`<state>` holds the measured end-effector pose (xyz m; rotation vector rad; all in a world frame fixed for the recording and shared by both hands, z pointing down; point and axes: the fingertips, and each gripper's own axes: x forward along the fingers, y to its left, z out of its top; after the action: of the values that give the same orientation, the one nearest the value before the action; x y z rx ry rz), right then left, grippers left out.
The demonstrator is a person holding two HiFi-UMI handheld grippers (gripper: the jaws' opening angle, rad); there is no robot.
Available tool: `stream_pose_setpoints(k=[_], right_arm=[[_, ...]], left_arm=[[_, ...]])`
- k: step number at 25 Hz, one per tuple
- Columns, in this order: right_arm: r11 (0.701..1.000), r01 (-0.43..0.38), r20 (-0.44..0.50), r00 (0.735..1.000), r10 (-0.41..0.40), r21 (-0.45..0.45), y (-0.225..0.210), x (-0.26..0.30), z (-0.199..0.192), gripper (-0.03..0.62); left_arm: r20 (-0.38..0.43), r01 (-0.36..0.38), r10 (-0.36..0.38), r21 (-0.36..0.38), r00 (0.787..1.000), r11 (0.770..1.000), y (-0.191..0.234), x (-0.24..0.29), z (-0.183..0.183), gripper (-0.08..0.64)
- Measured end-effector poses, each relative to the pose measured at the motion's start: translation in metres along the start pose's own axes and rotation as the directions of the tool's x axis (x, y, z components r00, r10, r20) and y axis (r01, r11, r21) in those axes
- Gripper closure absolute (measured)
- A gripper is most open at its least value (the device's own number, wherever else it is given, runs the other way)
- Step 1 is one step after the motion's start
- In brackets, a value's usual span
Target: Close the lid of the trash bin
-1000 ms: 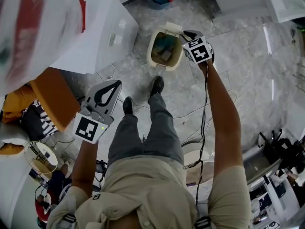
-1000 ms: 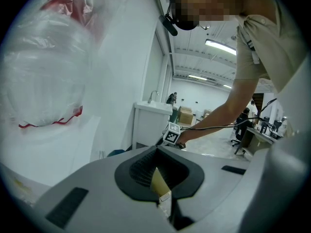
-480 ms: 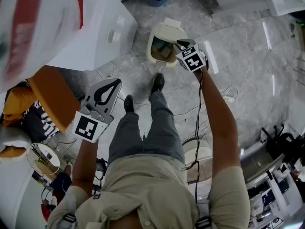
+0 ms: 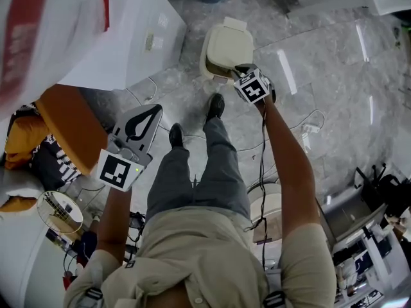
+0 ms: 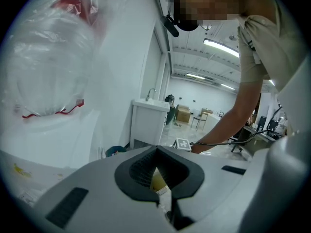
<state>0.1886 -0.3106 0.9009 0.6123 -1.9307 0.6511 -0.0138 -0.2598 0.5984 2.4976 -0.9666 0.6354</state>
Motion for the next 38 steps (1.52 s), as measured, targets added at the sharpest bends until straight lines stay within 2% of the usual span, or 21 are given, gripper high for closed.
stream_pose_setpoints(k=[11,25,38], right_arm=[[1.0,-0.029,-0.079,0.996,0.03,0.011,0.024,0.05,-0.041,0.532],[0.997,-0.053,-0.146,0.987,0.06,0.055,0.026,0.122,-0.083,0.532],[0.999,-0.033,-0.136,0.99,0.038,0.042,0.016,0.135,-0.081,0.554]], left_arm=[[-0.032,0.0,0.0,-0.01,0.999,1.0,0.003,0.0,-0.036,0.546],[-0.076,-0.003,0.001,-0.03,0.997,1.0,0.017,0.011,-0.089,0.546],[-0.08,0.008,-0.011,-0.038,0.997,0.999,0.017,0.021,-0.101,0.546]])
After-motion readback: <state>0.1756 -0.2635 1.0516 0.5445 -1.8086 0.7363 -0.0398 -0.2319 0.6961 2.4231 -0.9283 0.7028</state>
